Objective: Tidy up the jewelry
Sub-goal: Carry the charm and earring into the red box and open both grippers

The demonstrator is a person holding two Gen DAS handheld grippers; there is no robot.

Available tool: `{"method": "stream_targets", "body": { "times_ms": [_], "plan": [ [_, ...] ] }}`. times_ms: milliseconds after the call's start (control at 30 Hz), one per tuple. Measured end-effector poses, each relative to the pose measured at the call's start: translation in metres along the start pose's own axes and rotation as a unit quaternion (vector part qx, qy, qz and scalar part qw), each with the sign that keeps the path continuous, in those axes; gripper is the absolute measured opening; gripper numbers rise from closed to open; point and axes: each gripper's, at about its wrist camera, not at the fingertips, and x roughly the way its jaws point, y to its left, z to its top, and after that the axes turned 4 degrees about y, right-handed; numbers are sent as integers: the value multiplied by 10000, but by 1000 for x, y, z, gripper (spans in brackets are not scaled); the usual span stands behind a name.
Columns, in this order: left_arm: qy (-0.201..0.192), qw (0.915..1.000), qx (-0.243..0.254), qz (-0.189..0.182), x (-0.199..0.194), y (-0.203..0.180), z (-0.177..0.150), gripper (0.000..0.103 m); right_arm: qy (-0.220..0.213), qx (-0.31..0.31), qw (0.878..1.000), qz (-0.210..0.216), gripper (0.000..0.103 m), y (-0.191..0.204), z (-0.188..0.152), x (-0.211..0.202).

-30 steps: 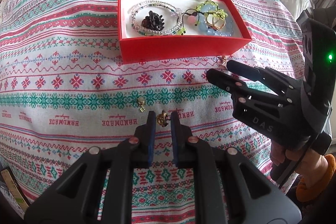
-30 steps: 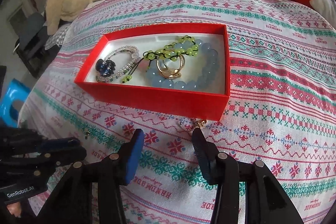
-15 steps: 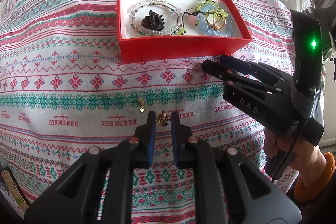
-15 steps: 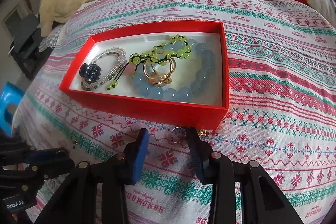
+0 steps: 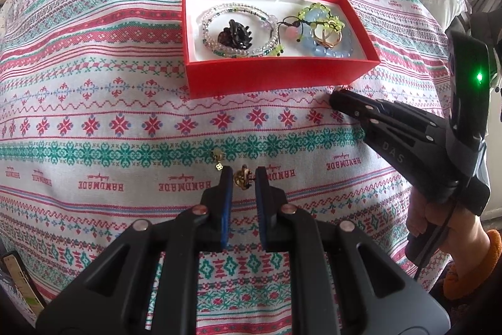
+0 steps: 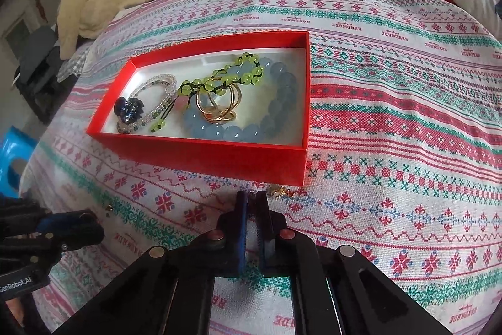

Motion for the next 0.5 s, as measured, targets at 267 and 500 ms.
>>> {"method": "stream_targets", "body": {
  "times_ms": [267,500],
  "plan": [
    [-92,10000,-15,-35,-7,7,2,16,-183,24,9996,203,5,-7,-4,-33],
    [-401,9991,-103,-102,-23,16,13,16,-362,59,9984,429,6,-5,1,-57]
  ]
}}
